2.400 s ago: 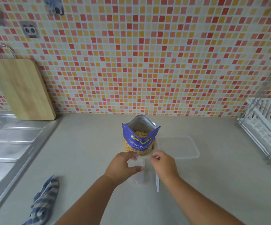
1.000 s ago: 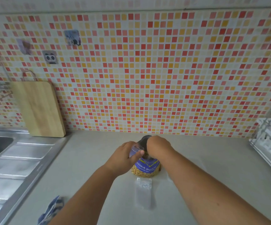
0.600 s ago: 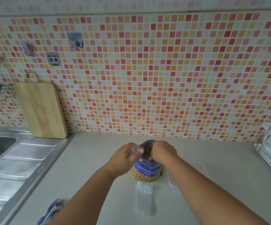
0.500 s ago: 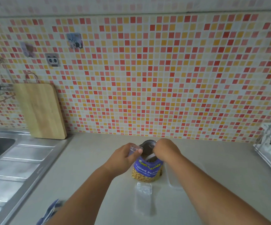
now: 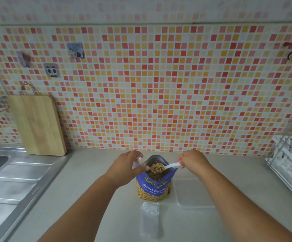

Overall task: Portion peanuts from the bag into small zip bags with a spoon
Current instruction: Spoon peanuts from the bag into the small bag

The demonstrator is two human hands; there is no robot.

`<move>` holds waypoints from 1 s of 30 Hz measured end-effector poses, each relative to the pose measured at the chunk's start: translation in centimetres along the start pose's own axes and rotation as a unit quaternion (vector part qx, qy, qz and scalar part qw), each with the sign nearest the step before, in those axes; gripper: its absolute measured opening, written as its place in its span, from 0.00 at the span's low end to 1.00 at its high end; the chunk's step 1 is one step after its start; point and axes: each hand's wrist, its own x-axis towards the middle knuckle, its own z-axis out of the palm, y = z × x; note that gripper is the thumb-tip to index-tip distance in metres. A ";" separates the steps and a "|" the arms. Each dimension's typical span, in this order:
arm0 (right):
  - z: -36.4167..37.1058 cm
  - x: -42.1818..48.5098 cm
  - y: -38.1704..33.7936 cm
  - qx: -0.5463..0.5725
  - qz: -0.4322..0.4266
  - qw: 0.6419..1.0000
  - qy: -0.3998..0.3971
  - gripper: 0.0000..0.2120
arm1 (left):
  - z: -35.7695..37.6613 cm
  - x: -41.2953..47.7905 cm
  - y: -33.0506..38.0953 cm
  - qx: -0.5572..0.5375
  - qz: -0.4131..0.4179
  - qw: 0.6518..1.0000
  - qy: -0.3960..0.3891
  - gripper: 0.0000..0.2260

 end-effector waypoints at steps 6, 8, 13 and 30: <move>-2.3 0.0 1.3 -0.059 0.011 0.998 -0.002 0.21 | 0.4 0.9 1.2 0.082 0.015 0.996 -0.024 0.25; -3.0 -0.1 1.6 -0.075 0.003 0.997 0.004 0.23 | 0.4 1.3 1.6 0.100 0.015 0.994 -0.030 0.25; -4.3 0.2 1.2 -0.061 -0.007 0.998 0.023 0.22 | 0.5 2.2 2.7 0.126 0.013 0.991 -0.039 0.25; -4.6 -3.5 -2.4 0.120 -0.211 0.948 0.207 0.12 | 3.0 3.2 3.6 0.088 -0.019 0.996 -0.013 0.22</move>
